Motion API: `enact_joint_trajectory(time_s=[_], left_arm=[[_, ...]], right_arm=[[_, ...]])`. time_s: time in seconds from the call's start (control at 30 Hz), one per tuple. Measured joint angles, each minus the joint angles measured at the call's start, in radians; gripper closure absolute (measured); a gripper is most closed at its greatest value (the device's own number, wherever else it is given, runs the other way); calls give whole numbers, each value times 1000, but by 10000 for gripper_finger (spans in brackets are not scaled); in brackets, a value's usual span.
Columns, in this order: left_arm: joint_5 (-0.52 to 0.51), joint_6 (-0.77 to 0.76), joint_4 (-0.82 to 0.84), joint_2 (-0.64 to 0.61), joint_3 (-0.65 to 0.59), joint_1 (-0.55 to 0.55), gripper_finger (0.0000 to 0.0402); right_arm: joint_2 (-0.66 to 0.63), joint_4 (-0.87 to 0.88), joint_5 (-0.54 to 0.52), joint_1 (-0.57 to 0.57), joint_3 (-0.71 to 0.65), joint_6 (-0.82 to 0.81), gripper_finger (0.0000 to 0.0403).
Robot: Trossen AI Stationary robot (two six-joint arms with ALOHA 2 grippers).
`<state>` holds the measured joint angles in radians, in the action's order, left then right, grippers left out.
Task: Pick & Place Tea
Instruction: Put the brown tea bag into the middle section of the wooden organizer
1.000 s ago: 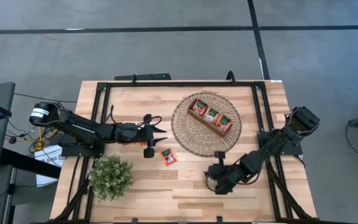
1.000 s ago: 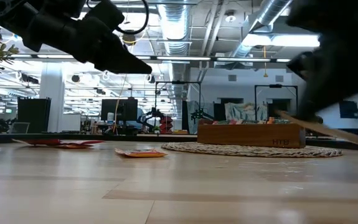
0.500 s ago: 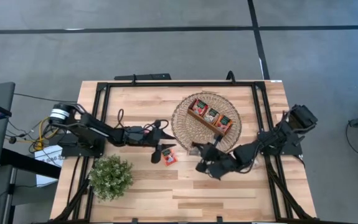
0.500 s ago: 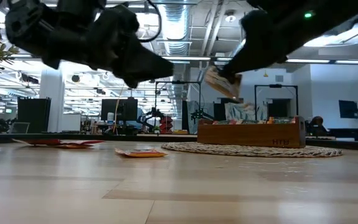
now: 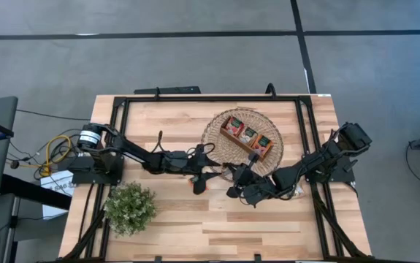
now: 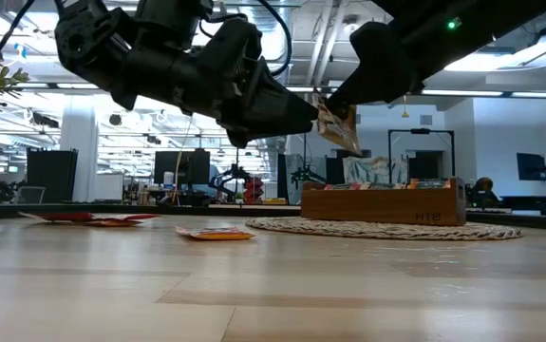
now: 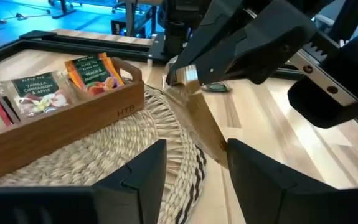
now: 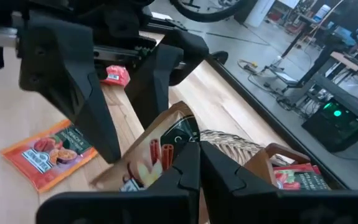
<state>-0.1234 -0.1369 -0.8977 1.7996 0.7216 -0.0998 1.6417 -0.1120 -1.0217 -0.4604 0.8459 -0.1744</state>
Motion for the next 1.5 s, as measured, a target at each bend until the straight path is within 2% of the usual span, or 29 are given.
enact_joint_trajectory(time_s=[0.17, 0.33, 0.47, 0.67, 0.8, 0.93, 1.0, 1.07, 1.2, 1.37, 1.5], left_arm=[[8, 10, 0, -5, 0, 0, 246], [40, -5, -5, -6, 0, 0, 241], [-8, -33, -39, -5, 0, 0, 240], [-73, -32, -46, -5, 0, 0, 249], [-73, -29, -46, -5, 0, 0, 288], [-73, -5, -41, -5, 0, 0, 350], [-73, 12, -29, -5, 0, 0, 383], [-73, 30, -14, -5, 0, 0, 395], [-77, 77, 24, -3, 0, 0, 398], [-52, 134, 57, -3, 0, -2, 401], [-25, 177, 66, -3, 0, -15, 401]], right_arm=[[0, 36, -20, -10, 0, -1, 403], [0, 40, -95, -22, 0, -1, 403], [0, -3, -131, -31, 0, 0, 403], [0, -21, -125, -31, 0, 0, 403], [0, -30, -69, -28, 0, 1, 403], [0, -32, -32, -28, 0, 3, 403], [0, -31, -20, -28, 0, 41, 403], [-1, -31, -14, -37, 0, 100, 398], [-49, 1, 20, -72, 9, 120, 352], [-129, 153, 122, -87, 31, -27, 256], [-131, 207, 203, -63, 31, -93, 188]])
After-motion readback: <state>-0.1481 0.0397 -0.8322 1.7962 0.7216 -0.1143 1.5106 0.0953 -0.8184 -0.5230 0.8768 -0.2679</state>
